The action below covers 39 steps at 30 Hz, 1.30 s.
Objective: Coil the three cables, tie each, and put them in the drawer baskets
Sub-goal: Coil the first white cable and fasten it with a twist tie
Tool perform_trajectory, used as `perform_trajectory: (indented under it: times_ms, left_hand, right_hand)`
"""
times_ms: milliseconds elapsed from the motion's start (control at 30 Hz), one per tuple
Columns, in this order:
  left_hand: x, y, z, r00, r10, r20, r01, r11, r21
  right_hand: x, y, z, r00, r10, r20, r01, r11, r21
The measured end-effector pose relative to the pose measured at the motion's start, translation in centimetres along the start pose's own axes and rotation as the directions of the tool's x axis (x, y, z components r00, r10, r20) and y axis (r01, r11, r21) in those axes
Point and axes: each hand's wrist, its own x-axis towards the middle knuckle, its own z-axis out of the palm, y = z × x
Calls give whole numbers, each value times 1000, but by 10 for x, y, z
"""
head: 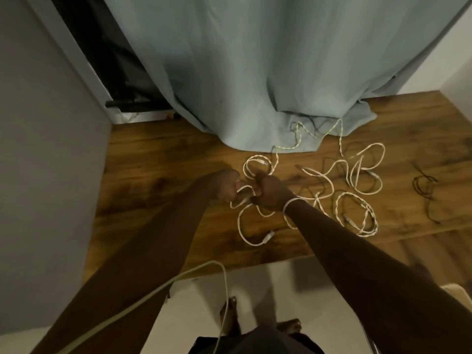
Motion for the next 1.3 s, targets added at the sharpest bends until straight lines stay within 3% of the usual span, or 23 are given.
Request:
perform_trajectory:
  times_ms: [133,200,267,367,467,533,633,700,767,833,900,967,1033,1100,1200,1267,1300]
  left_hand:
    - [-2,21,-31,999,50,-11,-50,930,-365]
    - [0,30,-52,993,59,-99,-107,797,-595]
    - [-4,40,-69,968,56,-245,-220,660,-719]
    - [-7,52,-83,924,59,-378,-368,402,-838]
    - [-7,74,-98,883,71,-464,-465,267,-844]
    - [-6,90,-108,857,73,-510,-501,349,-792]
    - [-4,116,-122,780,94,-619,-513,661,-547]
    - [-5,133,-128,744,101,-661,-520,708,-477]
    - [-4,148,-136,732,105,-673,-545,683,-486]
    - [-6,163,-147,736,140,-663,-606,571,-553]
    - [-8,178,-160,750,222,-624,-661,308,-685]
    - [-10,202,-172,720,339,-606,-654,37,-756]
    - [-10,230,-181,655,408,-636,-663,-94,-743]
    - [-9,258,-188,611,434,-661,-671,-158,-724]
    - [2,288,-192,591,365,-719,-734,-125,-667]
    - [13,300,-190,586,304,-752,-793,24,-608]
    - [17,303,-186,576,281,-767,-817,168,-552]
  right_hand:
    - [0,3,6,996,55,-74,-37,975,220]
    - [-3,0,-10,998,30,-63,-2,917,399]
    - [-8,-6,-39,997,12,-70,30,823,567]
    - [-12,-8,-88,999,-9,-48,37,777,628]
    - [-10,-4,-133,996,-32,-80,70,844,531]
    - [-9,-5,-159,987,-33,-156,109,855,508]
    - [-12,-9,-196,971,-62,-230,194,767,612]
    - [-14,-9,-220,975,-91,-201,190,810,554]
    - [-18,-3,-245,974,-112,-199,190,879,438]
    - [-21,10,-271,960,-135,-247,216,916,338]
    - [-25,23,-291,938,-167,-303,246,937,246]
    - [-30,36,-302,911,-209,-356,278,948,155]
    - [-36,42,-304,904,-241,-354,302,944,129]
    - [-43,42,-303,894,-292,-339,337,938,82]
    - [-52,44,-303,867,-414,-279,409,909,-77]
    - [-60,53,-308,843,-471,-260,450,882,-139]
    - [-64,58,-313,828,-496,-260,468,868,-164]
